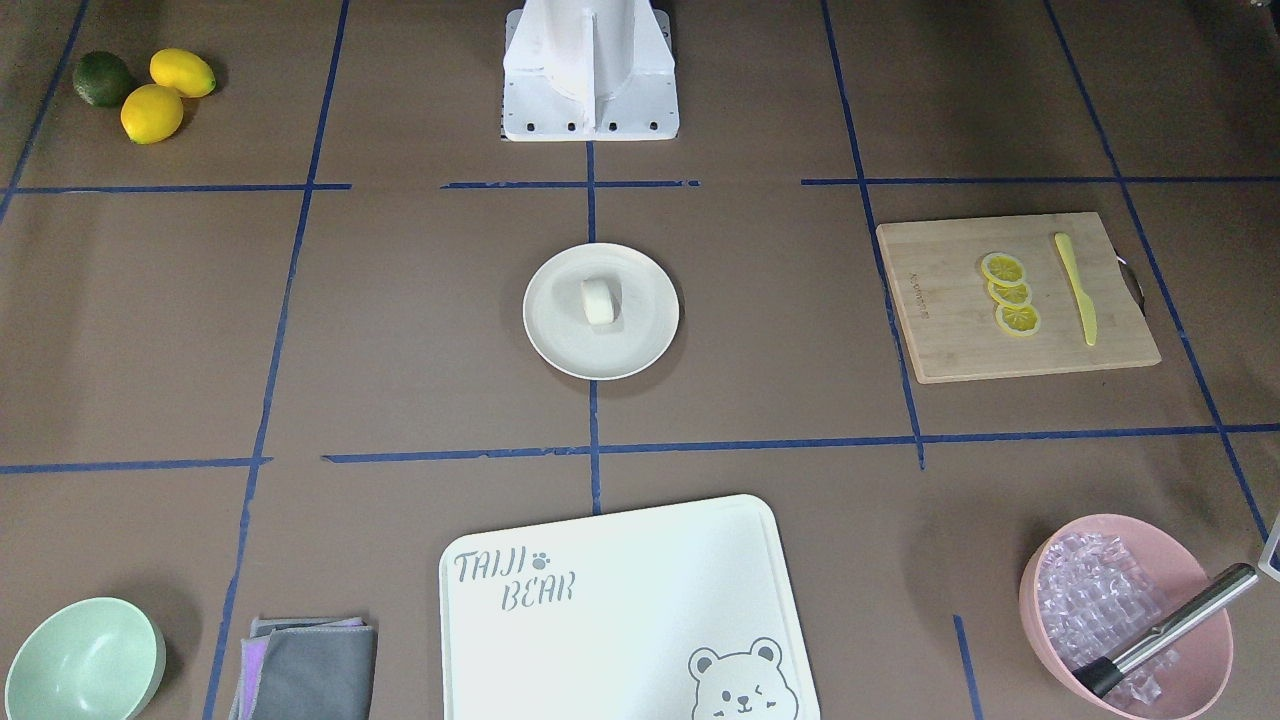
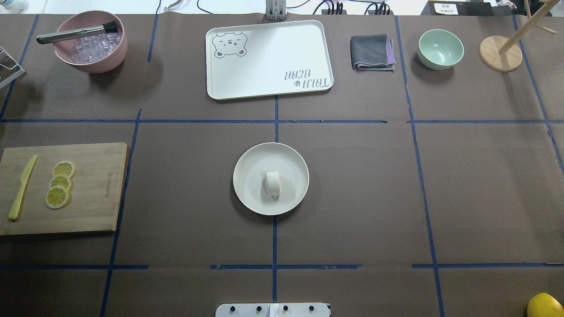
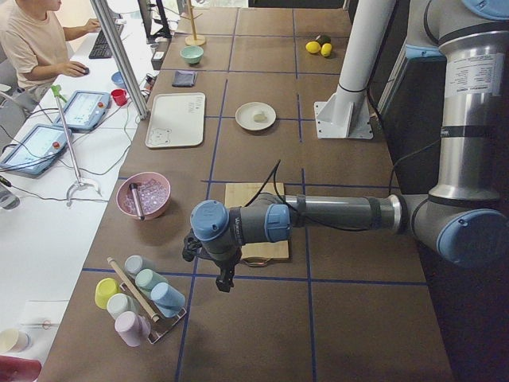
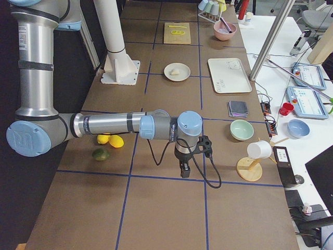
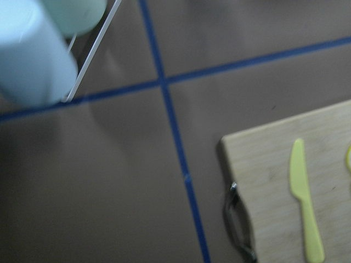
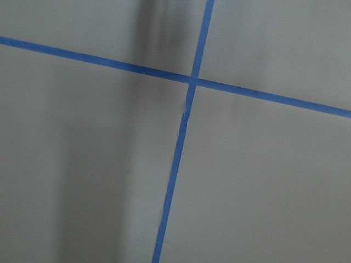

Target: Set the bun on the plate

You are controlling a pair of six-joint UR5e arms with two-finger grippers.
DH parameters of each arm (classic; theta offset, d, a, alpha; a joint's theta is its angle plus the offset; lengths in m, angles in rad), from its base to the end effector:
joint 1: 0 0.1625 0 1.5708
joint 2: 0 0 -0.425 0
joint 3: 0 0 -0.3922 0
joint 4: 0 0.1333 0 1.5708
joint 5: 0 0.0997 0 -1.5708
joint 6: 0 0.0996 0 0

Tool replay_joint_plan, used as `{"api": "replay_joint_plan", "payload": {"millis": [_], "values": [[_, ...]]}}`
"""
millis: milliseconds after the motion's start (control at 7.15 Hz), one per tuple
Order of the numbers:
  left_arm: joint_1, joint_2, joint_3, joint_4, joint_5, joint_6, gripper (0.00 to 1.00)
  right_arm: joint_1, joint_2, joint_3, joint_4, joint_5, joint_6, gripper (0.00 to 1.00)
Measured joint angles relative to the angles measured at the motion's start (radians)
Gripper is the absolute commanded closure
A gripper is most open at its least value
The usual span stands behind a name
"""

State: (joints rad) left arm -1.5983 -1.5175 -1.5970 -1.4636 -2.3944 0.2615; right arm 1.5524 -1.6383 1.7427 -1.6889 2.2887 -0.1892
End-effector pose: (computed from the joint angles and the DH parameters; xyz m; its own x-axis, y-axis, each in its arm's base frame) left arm -0.0728 -0.4573 0.6779 0.6607 0.1432 -0.7369 -0.1486 0.9872 0.0586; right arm 0.0593 -0.4612 0.6220 0.7363 -0.1928 0.6486 0.1597 0.9810 0.1102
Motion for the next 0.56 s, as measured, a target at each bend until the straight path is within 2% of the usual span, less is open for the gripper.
{"api": "replay_joint_plan", "payload": {"millis": [559], "values": [[-0.054, 0.003, 0.007, -0.006, 0.003, 0.006, 0.0, 0.0, 0.0, -0.003, 0.0, -0.001, 0.002, 0.0]]}}
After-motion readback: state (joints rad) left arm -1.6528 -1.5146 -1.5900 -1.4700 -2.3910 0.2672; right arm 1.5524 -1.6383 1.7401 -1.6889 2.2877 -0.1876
